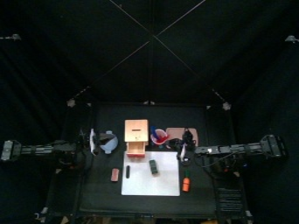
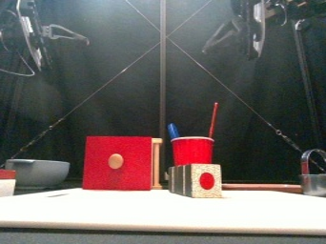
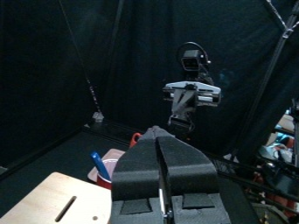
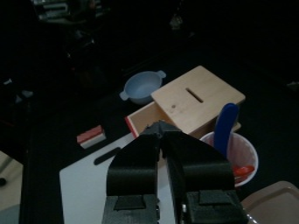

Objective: Place sushi on board then cut the sushi with the knife then place the pieces on the plate
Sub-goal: Grasp knife edge with left hand

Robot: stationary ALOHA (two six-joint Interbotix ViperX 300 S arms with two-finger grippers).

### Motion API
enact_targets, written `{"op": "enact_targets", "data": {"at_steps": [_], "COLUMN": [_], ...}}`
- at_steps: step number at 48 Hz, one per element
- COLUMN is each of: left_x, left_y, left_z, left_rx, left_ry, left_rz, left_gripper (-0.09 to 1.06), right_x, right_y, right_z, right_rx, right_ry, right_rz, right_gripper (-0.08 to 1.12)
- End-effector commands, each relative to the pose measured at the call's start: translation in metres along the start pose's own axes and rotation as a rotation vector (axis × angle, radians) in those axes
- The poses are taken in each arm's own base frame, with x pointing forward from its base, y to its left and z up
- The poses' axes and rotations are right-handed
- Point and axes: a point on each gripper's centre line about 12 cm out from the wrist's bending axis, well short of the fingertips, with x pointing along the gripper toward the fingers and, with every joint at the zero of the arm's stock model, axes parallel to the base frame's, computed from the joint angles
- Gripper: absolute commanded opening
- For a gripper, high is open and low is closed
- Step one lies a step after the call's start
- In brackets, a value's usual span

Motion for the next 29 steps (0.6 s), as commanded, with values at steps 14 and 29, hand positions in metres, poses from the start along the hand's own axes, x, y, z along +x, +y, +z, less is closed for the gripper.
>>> {"op": "enact_targets", "data": {"at_steps": [14,29], "left_x": [0.004,0.003], "left_y": [0.007,0.014], "left_z": [0.009,0.01], "left_rx": [0.012,0.024], "left_ry": [-0.034,-0.04], "left_rz": [0.043,0.074], "left_gripper": [0.09,0.09], "right_x": [0.022,0.038], "right_y": [-0.036,-0.074], "right_z": [0.053,0.035], "right_rx": [-0.282,-0.324], "right_ry": [-0.048,0.26], "right_rz": [0.13,0.169], "right_gripper": [0.36,0.36]}}
